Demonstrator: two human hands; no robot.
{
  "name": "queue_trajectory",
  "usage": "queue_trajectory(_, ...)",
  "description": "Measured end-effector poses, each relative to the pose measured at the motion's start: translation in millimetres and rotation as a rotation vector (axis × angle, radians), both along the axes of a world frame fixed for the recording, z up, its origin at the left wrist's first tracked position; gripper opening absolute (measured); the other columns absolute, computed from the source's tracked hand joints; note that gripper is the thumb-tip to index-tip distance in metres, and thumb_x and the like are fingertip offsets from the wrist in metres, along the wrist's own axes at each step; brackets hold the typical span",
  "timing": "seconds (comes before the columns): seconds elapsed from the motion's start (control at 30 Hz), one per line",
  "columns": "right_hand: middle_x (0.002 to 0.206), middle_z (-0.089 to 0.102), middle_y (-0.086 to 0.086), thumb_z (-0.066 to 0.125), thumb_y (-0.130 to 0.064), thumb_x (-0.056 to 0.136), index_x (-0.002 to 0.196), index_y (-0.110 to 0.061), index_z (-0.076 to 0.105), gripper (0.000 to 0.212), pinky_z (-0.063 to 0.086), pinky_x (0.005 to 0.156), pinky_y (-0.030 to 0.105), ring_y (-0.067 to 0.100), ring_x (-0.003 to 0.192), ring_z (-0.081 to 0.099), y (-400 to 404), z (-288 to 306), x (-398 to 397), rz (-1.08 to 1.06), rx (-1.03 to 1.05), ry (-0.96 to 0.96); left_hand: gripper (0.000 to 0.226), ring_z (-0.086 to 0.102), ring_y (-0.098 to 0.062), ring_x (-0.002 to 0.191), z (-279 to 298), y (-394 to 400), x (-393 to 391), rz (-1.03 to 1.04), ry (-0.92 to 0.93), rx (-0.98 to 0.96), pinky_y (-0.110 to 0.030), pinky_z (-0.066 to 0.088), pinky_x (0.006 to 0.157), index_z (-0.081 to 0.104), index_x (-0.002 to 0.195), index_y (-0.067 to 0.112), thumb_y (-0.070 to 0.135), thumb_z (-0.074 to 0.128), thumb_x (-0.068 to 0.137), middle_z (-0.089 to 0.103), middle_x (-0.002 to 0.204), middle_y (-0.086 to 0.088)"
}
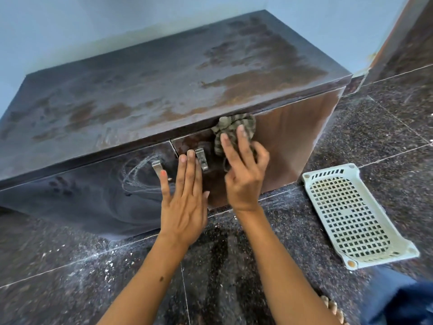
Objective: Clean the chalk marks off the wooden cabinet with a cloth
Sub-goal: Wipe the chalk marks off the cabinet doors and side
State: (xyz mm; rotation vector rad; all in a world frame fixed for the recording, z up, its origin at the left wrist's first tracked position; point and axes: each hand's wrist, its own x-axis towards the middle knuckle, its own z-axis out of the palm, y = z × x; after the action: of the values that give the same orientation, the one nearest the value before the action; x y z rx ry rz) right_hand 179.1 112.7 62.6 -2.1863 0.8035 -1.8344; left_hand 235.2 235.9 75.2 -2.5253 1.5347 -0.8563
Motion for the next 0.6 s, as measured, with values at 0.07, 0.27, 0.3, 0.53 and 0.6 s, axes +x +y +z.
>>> queue_trajectory(0.07,0.132,0.053,0.006,0.038,0.009,0.09,0.122,-0.016,0.061,0.046,0.046,0.076,0.039,0.024,0.098,0.044,-18.0,6.2,-10.6,-0.046,-0.005,-0.042,0.066,0.002,-0.028,0.147,-0.4,-1.7,-2.0,0.005,0.008,-0.061,-0.052,-0.01,0.116,0.007,0.15,-0.002,0.032,0.025,0.096,-0.005,0.158,-0.016)
queue_trajectory(0.27,0.141,0.045,0.021,0.045,0.012,0.073,0.132,-0.003,0.052,0.061,0.032,0.098,0.018,-0.012,0.123,0.041,-80.8,31.4,-44.4,-0.241,0.371,-0.314,0.066,0.005,-0.028,0.147,13.8,-15.6,-8.4,-0.077,0.065,-0.129,-0.051,-0.006,0.116,0.006,0.149,0.0,0.033,0.026,0.097,-0.002,0.158,-0.017)
queue_trajectory(0.3,0.141,0.043,0.021,0.044,0.013,0.069,0.133,-0.002,0.05,0.067,0.028,0.098,0.012,-0.02,0.121,0.036,-86.2,36.9,-47.1,-0.253,0.418,-0.349,0.065,0.006,-0.028,0.147,14.5,-16.2,-8.9,-0.079,0.074,-0.122,-0.052,-0.005,0.116,0.007,0.149,0.0,0.033,0.027,0.096,0.0,0.158,-0.016)
queue_trajectory(0.53,0.145,0.041,0.017,0.048,0.022,0.07,0.135,-0.005,0.048,0.07,0.032,0.101,0.021,0.006,0.117,0.045,-13.6,34.0,-8.6,-0.144,0.417,-0.273,0.067,0.003,-0.029,0.147,9.4,-19.2,-8.4,-0.034,0.061,-0.088,-0.054,-0.005,0.115,0.011,0.149,-0.002,0.032,0.03,0.095,0.001,0.158,-0.017)
queue_trajectory(0.6,0.145,0.04,0.019,0.045,0.024,0.073,0.136,-0.004,0.045,0.068,0.038,0.097,0.031,0.02,0.113,0.051,4.7,29.0,-2.8,-0.051,0.338,-0.19,0.067,0.003,-0.029,0.147,7.9,-20.1,-8.3,-0.025,0.055,-0.081,-0.054,-0.006,0.115,0.011,0.149,-0.002,0.032,0.03,0.095,0.001,0.158,-0.018)
